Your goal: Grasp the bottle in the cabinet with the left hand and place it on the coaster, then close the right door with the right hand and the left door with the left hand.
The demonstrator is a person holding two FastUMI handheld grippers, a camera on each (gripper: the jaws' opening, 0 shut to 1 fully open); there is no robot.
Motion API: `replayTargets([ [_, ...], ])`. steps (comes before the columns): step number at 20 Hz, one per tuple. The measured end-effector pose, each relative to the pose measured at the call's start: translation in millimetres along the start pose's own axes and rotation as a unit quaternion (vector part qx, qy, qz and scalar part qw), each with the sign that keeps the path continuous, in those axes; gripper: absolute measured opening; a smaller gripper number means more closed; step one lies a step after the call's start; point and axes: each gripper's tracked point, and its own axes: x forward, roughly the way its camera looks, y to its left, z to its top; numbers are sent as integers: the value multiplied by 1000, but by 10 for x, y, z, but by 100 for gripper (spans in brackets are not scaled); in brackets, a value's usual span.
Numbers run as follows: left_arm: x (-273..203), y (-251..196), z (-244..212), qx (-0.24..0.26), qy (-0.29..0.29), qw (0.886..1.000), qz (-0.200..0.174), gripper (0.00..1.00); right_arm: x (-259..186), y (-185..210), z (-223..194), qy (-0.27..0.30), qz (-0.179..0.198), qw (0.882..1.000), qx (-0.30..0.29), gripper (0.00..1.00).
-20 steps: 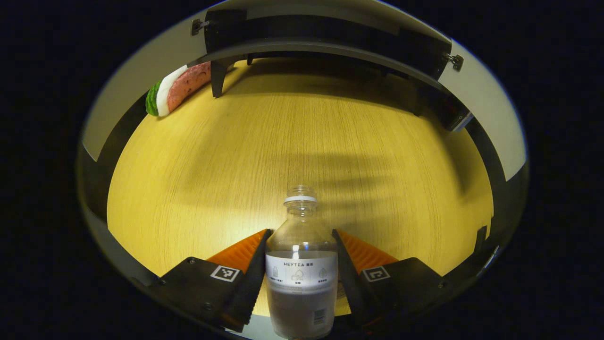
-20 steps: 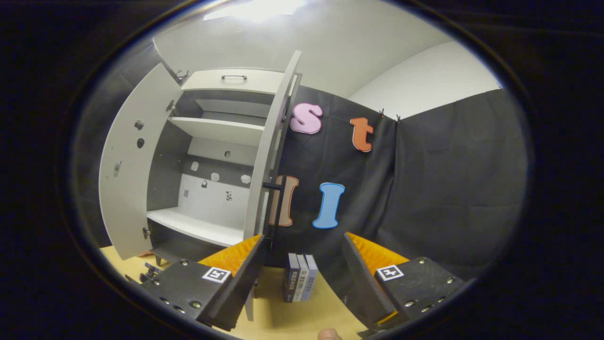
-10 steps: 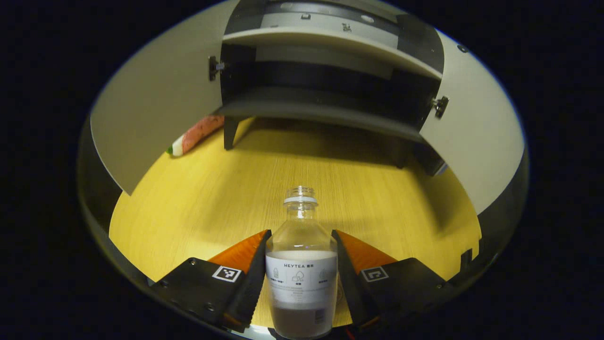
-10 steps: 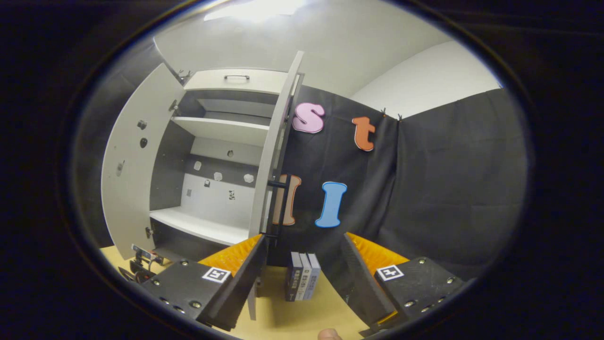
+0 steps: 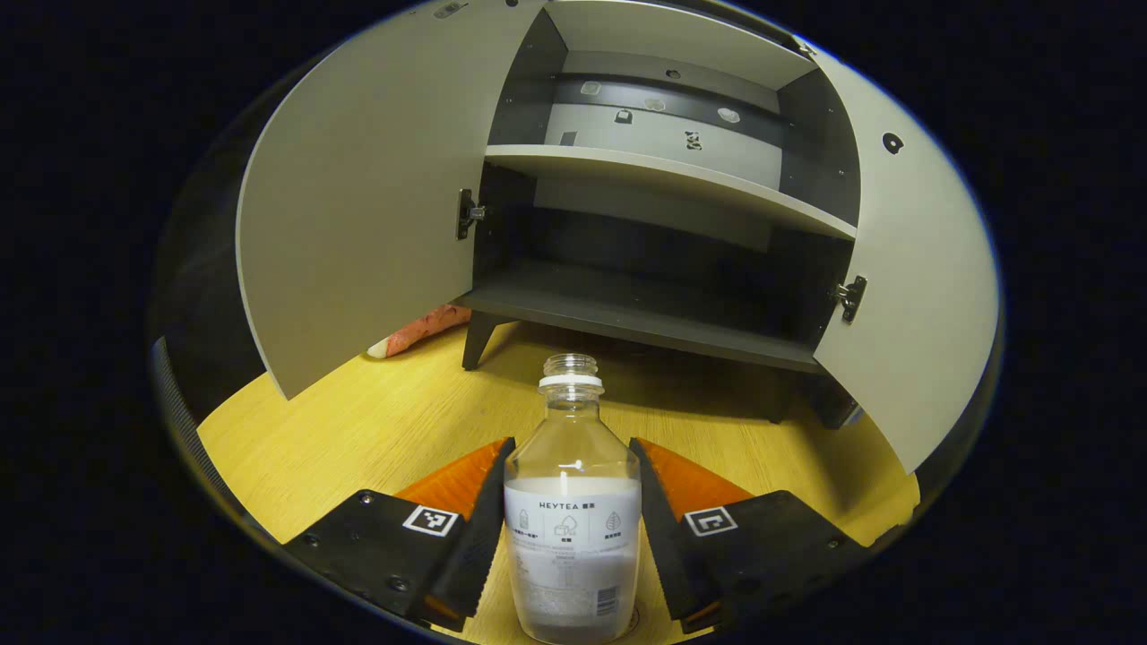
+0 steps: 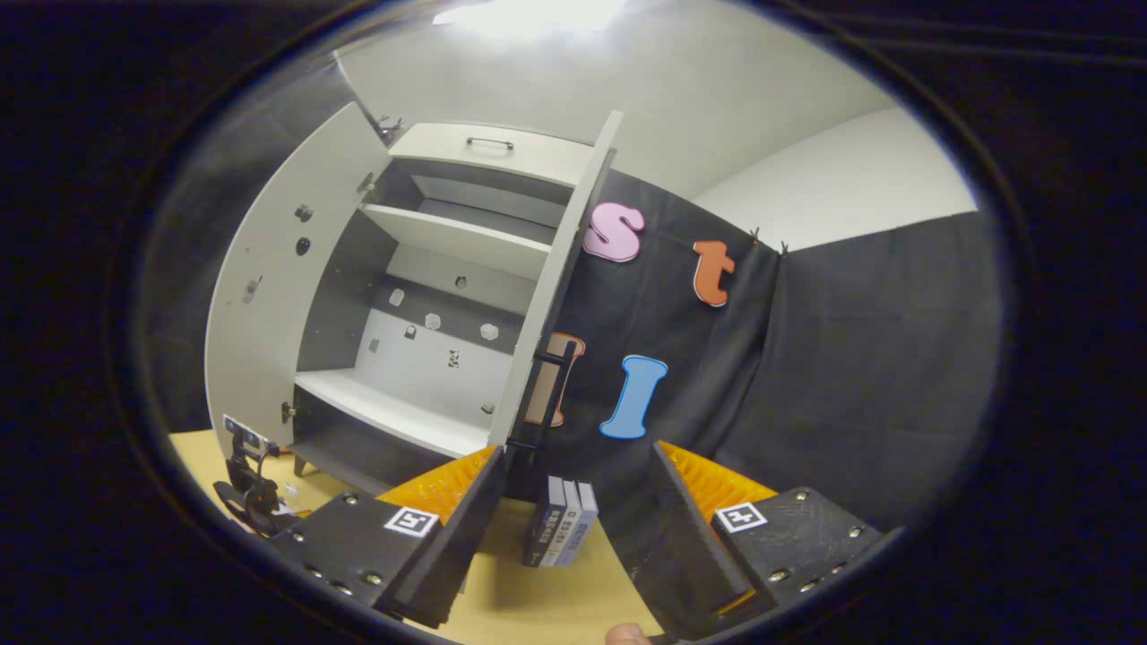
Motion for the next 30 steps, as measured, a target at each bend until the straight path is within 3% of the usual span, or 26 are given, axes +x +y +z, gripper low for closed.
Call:
replayTargets([
  [6,-161,-187,55,48,-88,995,1,78,-29,129,46,-1,27,1000,-12,99],
  [17,-527,-419,-268,110,-152,982,0,77,-88,-29,45,-4,20,1000,-23,98],
  [20,-498,-397,-249,107,-161,981,-4,77,-137,-19,-1,-2,23,999,-24,98],
  [23,-404,-419,-19,111,-194,975,-13,77,-179,68,-162,19,32,999,-24,98],
  [30,-228,-478,-34,142,-233,962,-10,77,-288,67,-311,38,22,998,-45,98],
])
